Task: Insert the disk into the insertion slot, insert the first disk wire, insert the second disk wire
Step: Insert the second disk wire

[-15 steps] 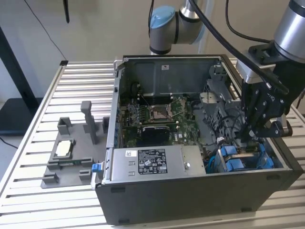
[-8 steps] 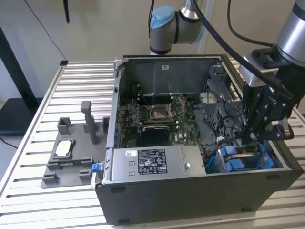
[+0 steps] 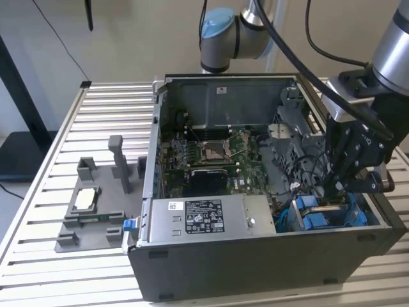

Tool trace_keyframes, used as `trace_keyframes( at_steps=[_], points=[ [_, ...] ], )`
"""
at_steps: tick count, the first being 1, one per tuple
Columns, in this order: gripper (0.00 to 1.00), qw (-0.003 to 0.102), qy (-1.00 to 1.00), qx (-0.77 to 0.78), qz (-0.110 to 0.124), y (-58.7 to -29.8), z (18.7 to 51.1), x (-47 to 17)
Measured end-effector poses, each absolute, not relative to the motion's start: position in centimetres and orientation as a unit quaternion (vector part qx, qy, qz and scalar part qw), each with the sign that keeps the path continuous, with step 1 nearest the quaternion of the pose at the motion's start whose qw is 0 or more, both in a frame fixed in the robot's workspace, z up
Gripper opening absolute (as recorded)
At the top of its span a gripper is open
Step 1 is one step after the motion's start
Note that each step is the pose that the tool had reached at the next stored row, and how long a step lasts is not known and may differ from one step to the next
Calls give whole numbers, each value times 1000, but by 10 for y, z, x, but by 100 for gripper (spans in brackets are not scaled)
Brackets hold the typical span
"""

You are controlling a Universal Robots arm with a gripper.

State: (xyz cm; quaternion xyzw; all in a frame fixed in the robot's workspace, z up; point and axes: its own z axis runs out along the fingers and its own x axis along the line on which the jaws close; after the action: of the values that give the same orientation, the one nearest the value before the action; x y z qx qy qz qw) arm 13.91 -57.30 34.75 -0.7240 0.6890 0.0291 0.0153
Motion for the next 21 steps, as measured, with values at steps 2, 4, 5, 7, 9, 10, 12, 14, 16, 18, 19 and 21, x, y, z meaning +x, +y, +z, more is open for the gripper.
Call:
trace_keyframes(
  at_steps=[2, 4, 5, 7, 9, 10, 12, 14, 16, 18, 19, 21],
  points=[
    [16, 17, 689, -724, 31, -573, 347, 139],
    [16, 19, 689, -724, 32, -573, 346, 139],
    [16, 19, 689, -724, 33, -573, 346, 139],
    [16, 19, 689, -724, 33, -573, 345, 140],
    [16, 19, 689, -724, 33, -573, 345, 141],
    [16, 19, 689, -724, 33, -574, 344, 141],
    [16, 19, 689, -724, 33, -574, 344, 142],
    [16, 20, 689, -724, 33, -574, 344, 142],
    [16, 20, 689, -724, 33, -574, 343, 142],
    [16, 20, 689, -724, 33, -575, 343, 142],
    [16, 19, 689, -724, 33, -575, 343, 142],
    [16, 20, 689, -724, 33, -575, 342, 142]
  ],
)
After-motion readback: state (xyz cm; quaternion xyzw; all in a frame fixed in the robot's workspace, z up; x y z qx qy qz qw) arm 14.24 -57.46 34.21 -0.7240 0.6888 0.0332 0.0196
